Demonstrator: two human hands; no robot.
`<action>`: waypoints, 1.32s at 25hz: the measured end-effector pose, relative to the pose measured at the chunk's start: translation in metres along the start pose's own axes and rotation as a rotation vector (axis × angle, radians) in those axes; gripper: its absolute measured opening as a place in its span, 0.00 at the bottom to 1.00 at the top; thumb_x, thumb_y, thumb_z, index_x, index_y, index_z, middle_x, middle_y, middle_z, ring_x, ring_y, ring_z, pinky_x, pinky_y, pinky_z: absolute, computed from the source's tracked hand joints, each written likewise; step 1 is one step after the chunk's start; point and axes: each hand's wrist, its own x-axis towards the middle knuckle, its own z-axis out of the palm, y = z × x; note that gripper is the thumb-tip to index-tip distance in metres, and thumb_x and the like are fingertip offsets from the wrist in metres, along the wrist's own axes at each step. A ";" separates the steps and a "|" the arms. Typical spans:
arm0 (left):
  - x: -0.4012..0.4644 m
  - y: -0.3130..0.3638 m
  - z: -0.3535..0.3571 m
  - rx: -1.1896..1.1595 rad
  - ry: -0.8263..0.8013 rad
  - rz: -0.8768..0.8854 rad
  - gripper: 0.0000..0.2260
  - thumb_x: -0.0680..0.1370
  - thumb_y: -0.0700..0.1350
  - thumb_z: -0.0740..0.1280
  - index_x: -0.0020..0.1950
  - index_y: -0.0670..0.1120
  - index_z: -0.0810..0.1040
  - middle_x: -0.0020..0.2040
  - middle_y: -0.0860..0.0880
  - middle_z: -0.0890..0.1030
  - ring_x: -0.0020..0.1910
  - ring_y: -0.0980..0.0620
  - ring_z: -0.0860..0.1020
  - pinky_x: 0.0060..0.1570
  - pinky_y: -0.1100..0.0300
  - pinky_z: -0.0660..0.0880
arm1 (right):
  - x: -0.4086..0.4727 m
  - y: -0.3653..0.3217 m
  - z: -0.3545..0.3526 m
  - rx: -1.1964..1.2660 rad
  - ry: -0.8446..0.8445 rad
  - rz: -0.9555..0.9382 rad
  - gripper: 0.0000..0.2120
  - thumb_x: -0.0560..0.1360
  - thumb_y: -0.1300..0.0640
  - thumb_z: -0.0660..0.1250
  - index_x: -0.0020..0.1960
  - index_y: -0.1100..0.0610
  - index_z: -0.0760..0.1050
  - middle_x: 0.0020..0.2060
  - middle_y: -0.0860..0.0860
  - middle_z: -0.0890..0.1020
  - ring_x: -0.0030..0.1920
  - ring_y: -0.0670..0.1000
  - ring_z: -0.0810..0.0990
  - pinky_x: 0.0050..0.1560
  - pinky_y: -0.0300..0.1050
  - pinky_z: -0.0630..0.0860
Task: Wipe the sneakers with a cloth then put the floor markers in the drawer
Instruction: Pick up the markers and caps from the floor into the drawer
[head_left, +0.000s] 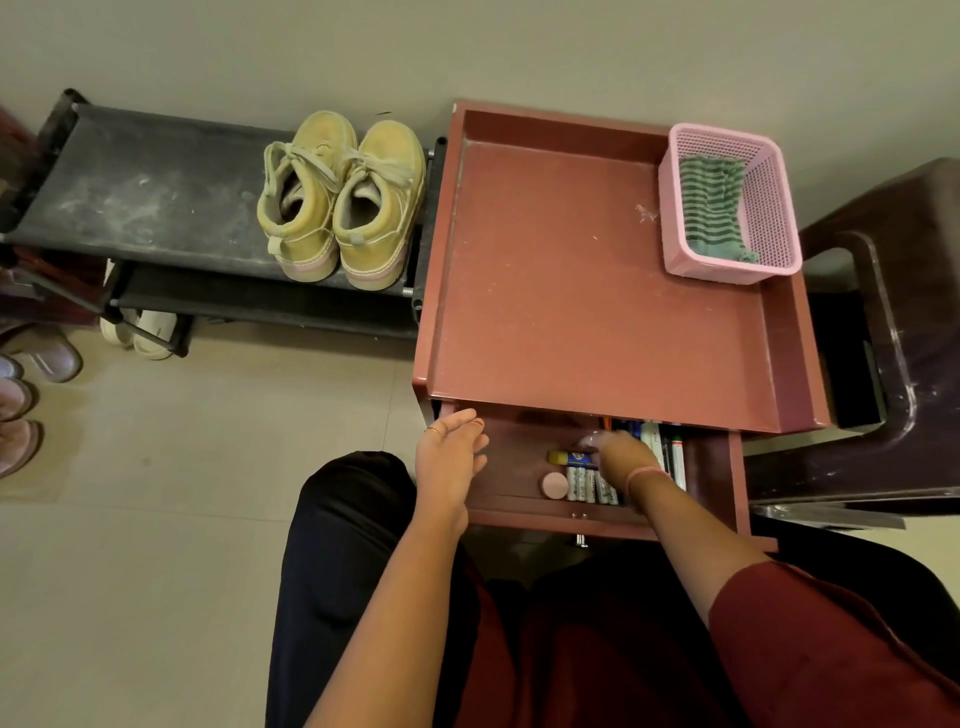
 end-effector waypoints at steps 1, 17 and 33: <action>0.000 0.000 -0.001 -0.008 0.006 -0.006 0.08 0.79 0.42 0.67 0.57 0.48 0.79 0.63 0.48 0.79 0.51 0.54 0.81 0.44 0.63 0.77 | -0.006 0.004 -0.001 0.121 0.015 0.032 0.21 0.75 0.68 0.57 0.61 0.51 0.77 0.59 0.53 0.80 0.58 0.56 0.78 0.58 0.46 0.75; -0.078 -0.031 0.011 -0.335 0.068 -0.339 0.04 0.79 0.45 0.65 0.47 0.46 0.74 0.37 0.50 0.70 0.34 0.55 0.71 0.60 0.58 0.69 | -0.179 0.020 -0.011 2.243 0.353 0.746 0.08 0.78 0.63 0.62 0.56 0.64 0.73 0.42 0.54 0.77 0.54 0.54 0.79 0.53 0.45 0.75; -0.073 -0.050 0.014 -0.487 -0.086 -0.352 0.33 0.79 0.54 0.63 0.78 0.40 0.54 0.76 0.38 0.60 0.76 0.41 0.60 0.74 0.49 0.57 | -0.170 -0.002 -0.015 2.514 0.236 0.769 0.29 0.79 0.56 0.63 0.74 0.66 0.55 0.71 0.64 0.62 0.71 0.60 0.64 0.71 0.52 0.64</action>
